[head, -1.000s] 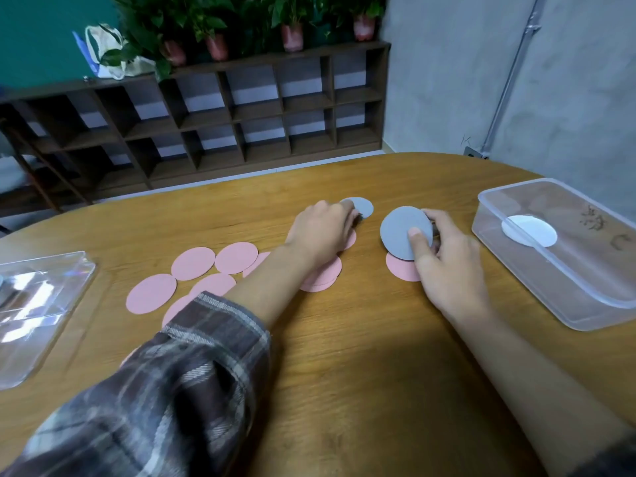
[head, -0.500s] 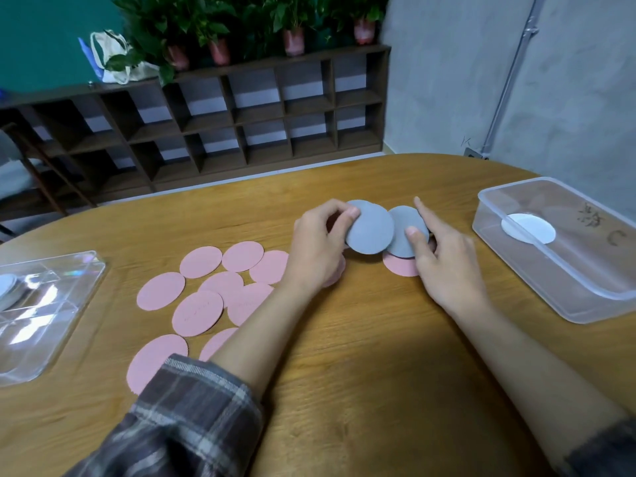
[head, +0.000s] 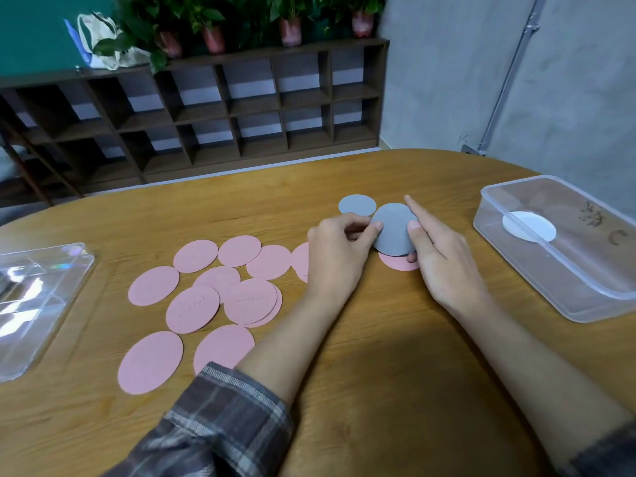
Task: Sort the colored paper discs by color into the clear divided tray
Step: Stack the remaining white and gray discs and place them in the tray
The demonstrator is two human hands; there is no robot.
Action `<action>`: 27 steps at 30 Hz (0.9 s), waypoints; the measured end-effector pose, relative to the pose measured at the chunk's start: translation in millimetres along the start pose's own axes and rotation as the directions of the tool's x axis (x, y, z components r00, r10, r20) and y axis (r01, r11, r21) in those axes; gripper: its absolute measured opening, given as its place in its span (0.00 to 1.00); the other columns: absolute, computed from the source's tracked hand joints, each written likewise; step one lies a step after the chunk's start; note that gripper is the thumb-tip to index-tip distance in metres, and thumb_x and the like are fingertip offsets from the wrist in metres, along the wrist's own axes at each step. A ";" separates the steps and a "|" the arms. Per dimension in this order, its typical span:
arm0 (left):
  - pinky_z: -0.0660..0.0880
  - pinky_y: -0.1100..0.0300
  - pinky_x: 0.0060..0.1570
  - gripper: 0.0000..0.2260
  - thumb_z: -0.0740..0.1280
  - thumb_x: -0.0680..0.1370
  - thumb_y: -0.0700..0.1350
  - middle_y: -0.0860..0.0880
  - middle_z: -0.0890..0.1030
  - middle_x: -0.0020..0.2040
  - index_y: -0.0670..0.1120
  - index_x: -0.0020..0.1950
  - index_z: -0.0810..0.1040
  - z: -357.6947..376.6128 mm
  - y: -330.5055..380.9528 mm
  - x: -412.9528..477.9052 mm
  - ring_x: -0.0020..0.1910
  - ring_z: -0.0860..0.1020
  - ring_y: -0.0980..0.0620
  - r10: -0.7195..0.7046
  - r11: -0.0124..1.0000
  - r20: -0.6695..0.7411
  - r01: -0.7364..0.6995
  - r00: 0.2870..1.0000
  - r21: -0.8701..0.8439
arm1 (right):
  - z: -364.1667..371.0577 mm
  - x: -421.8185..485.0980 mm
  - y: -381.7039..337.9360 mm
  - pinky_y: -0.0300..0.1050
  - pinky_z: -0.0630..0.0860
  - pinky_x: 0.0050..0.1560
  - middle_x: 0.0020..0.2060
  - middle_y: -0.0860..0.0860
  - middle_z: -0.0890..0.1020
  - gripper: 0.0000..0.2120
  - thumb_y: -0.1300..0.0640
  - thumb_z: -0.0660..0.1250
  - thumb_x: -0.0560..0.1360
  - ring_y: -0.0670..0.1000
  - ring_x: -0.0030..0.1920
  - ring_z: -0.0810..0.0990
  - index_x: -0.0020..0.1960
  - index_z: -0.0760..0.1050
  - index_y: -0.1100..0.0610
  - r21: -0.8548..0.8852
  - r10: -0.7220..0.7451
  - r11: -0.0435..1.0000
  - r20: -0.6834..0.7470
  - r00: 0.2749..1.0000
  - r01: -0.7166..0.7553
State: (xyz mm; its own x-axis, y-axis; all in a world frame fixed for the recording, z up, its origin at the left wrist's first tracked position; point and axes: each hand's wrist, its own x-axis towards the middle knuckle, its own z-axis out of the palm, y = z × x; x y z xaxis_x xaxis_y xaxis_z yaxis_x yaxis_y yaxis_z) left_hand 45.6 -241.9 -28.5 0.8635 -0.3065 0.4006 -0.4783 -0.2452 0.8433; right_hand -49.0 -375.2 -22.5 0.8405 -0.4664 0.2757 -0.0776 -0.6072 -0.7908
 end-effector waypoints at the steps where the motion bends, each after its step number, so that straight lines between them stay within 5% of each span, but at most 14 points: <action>1: 0.75 0.75 0.46 0.05 0.76 0.77 0.44 0.54 0.89 0.45 0.44 0.50 0.89 -0.2 -0.2 -0.3 0.42 0.84 0.63 -0.001 1.000 -0.003 0.001 1.000 0.000 | 0.5 -0.1 -0.2 0.41 0.64 0.70 0.74 0.49 0.73 0.23 0.51 0.55 0.87 0.49 0.72 0.71 0.81 0.61 0.48 -0.041 -0.009 0.999 0.022 1.000 0.010; 4: 0.77 0.73 0.47 0.06 0.77 0.77 0.46 0.54 0.89 0.46 0.44 0.50 0.89 -1.8 -2.0 -0.9 0.43 0.84 0.63 0.006 1.000 -0.003 -0.006 1.000 0.011 | 2.6 0.6 0.2 0.40 0.61 0.68 0.76 0.49 0.69 0.27 0.52 0.56 0.86 0.50 0.74 0.66 0.83 0.54 0.50 -0.142 -0.032 0.989 0.084 0.996 0.044; 8: 0.80 0.61 0.50 0.09 0.73 0.80 0.52 0.56 0.88 0.45 0.47 0.51 0.88 -5.5 -6.0 5.0 0.44 0.84 0.60 0.041 0.996 0.061 -0.046 0.997 0.075 | 4.1 1.8 3.5 0.38 0.59 0.68 0.76 0.50 0.69 0.25 0.55 0.56 0.86 0.50 0.75 0.66 0.83 0.57 0.51 -0.144 -0.036 0.989 0.042 0.998 0.041; 12: 0.80 0.50 0.53 0.13 0.67 0.82 0.51 0.51 0.87 0.50 0.47 0.63 0.83 -6.4 -13.7 18.8 0.53 0.84 0.50 0.057 0.959 0.110 -0.085 0.992 0.272 | 3.5 1.9 3.6 0.39 0.59 0.70 0.75 0.50 0.71 0.24 0.57 0.56 0.86 0.51 0.75 0.66 0.81 0.61 0.50 -0.113 0.003 0.994 -0.061 0.998 -0.010; 16: 0.76 0.49 0.57 0.18 0.67 0.82 0.46 0.47 0.86 0.52 0.44 0.72 0.77 -4.0 -14.9 32.6 0.62 0.79 0.44 0.076 0.882 0.211 -0.165 0.974 0.441 | 1.6 3.4 3.0 0.38 0.59 0.69 0.75 0.50 0.70 0.24 0.57 0.57 0.86 0.51 0.75 0.66 0.81 0.61 0.50 -0.083 0.056 0.994 -0.140 0.989 -0.068; 21: 0.70 0.46 0.71 0.25 0.66 0.83 0.52 0.43 0.71 0.78 0.44 0.79 0.68 7.3 -16.6 52.9 0.77 0.69 0.44 0.010 0.792 0.328 -0.208 0.944 0.574 | 1.3 3.0 2.1 0.36 0.59 0.67 0.75 0.50 0.70 0.24 0.58 0.58 0.85 0.50 0.75 0.66 0.81 0.61 0.50 -0.087 0.072 0.993 -0.146 0.987 -0.085; 27: 0.75 0.47 0.59 0.20 0.66 0.83 0.57 0.44 0.83 0.61 0.45 0.69 0.77 10.3 -19.0 64.4 0.62 0.78 0.39 0.006 0.743 0.300 -0.205 0.954 0.638 | 1.6 4.5 3.2 0.44 0.65 0.73 0.75 0.50 0.71 0.24 0.58 0.59 0.85 0.50 0.75 0.67 0.81 0.62 0.50 -0.095 0.072 0.992 -0.154 0.986 -0.087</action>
State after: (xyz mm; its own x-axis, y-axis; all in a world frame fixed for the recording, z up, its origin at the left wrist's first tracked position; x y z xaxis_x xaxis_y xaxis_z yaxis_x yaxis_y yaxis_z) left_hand 108.6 -266.5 -22.4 0.7730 -0.5694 0.2797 -0.6341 -0.7059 0.3156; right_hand -44.6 -378.2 -24.6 0.7404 -0.6021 0.2988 -0.2010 -0.6226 -0.7563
